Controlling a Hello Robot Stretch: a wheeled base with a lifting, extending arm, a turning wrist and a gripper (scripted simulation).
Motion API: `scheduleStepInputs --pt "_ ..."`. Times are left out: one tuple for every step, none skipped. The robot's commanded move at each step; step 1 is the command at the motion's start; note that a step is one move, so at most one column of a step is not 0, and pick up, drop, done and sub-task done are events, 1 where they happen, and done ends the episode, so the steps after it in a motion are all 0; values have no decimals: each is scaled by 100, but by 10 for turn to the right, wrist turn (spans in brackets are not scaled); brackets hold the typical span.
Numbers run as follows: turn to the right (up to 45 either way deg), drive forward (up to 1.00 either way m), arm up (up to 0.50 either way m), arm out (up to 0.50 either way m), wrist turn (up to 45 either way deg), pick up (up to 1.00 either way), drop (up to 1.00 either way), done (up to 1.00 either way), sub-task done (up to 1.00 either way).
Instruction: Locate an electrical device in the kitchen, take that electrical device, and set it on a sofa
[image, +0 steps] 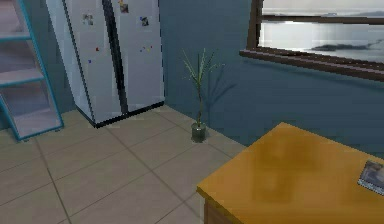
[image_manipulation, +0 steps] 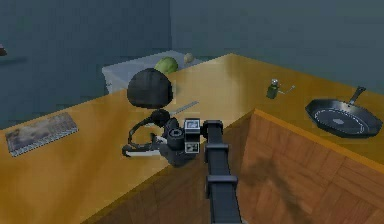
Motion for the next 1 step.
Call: scheduleStepInputs --pt "0 0 10 0 0 0 0 0 0"
